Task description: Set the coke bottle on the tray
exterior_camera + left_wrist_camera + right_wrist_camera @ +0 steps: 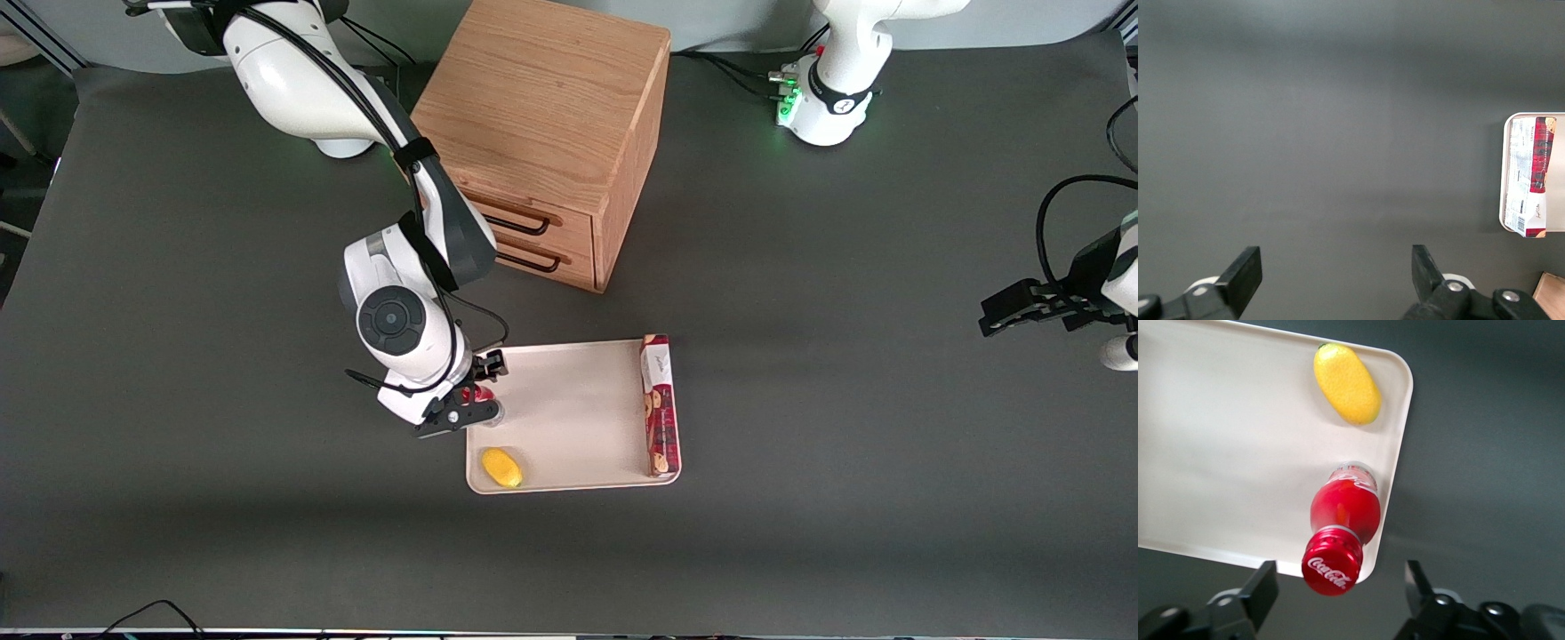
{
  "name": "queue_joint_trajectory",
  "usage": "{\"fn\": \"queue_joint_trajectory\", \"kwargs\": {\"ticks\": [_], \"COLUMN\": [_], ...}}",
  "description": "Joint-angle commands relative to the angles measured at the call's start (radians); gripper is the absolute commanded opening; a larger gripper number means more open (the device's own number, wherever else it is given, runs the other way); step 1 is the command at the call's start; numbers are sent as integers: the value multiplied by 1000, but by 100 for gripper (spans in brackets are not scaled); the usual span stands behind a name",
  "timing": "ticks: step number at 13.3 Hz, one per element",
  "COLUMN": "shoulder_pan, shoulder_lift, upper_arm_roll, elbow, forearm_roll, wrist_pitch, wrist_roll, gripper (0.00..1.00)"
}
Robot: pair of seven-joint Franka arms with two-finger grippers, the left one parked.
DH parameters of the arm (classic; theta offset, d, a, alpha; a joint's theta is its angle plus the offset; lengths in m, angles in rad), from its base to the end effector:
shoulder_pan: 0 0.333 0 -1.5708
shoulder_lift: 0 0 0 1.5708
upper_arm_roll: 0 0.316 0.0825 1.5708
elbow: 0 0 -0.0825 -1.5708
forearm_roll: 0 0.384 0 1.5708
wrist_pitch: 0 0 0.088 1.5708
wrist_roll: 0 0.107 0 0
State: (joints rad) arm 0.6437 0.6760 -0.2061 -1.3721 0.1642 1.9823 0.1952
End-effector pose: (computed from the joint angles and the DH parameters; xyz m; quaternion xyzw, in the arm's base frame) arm 0.6361 0.3425 0.3193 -0.9939 -0.1066 0.0272 0.0012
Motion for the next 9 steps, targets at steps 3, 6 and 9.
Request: {"fn": "queue_joint_trajectory", "kwargs": {"ticks": [3,6,9], "shoulder_pan": [-62,-191,-310], "shoulder_lift": [-143,-330,-549], "upper_arm_roll": [-12,-12,-3], "elbow": [1,-5,-175], "forearm_roll": [9,5,-18], "wrist_pitch": [-39,-251,-312], "wrist_roll": [-25,-40,-39], "gripper": [100,100,100]}}
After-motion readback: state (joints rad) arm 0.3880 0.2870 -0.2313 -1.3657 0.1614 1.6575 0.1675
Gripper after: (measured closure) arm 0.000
